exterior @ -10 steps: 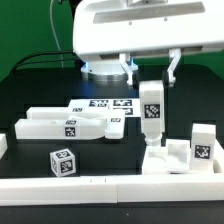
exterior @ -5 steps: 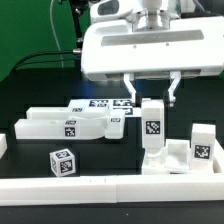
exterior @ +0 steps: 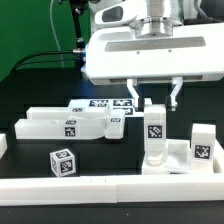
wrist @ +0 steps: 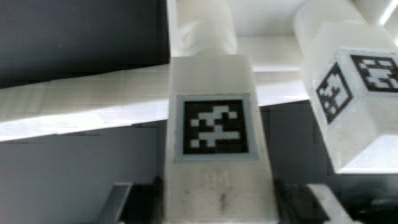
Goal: Assemble chair
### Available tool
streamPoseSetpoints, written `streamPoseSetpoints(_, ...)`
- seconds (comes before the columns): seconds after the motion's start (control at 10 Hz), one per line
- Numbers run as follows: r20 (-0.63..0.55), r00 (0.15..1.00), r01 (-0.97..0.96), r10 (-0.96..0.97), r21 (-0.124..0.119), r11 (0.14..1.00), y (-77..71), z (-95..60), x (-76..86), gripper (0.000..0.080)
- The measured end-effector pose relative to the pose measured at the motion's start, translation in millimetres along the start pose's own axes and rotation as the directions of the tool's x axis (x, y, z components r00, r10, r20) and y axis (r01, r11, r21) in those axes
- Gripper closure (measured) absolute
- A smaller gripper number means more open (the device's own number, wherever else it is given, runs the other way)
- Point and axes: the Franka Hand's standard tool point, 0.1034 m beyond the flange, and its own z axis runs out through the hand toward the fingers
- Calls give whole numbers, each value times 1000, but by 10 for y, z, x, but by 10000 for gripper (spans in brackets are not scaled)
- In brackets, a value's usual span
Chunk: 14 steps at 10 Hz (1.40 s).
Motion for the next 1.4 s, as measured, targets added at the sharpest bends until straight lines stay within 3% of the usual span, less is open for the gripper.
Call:
streamPoseSetpoints(0.9,8,1000,5,-5,-7,1000,-22,113,-89,515)
streamPoseSetpoints(1.0,24,1000,3,-3,-5,1000,-25,114,-94,455)
streamPoseSetpoints(1.1,56,998,-2,2,-1,1000,-32,120,-90,455)
streamPoseSetpoints(1.2,80,997,-17,17,5,1000,-23,97,21,273)
streamPoseSetpoints(1.3,112,993,-33,32,7,999,7,103,77,273)
streamPoseSetpoints(1.4,246,968,-64,58,18,998,-17,128,85,176)
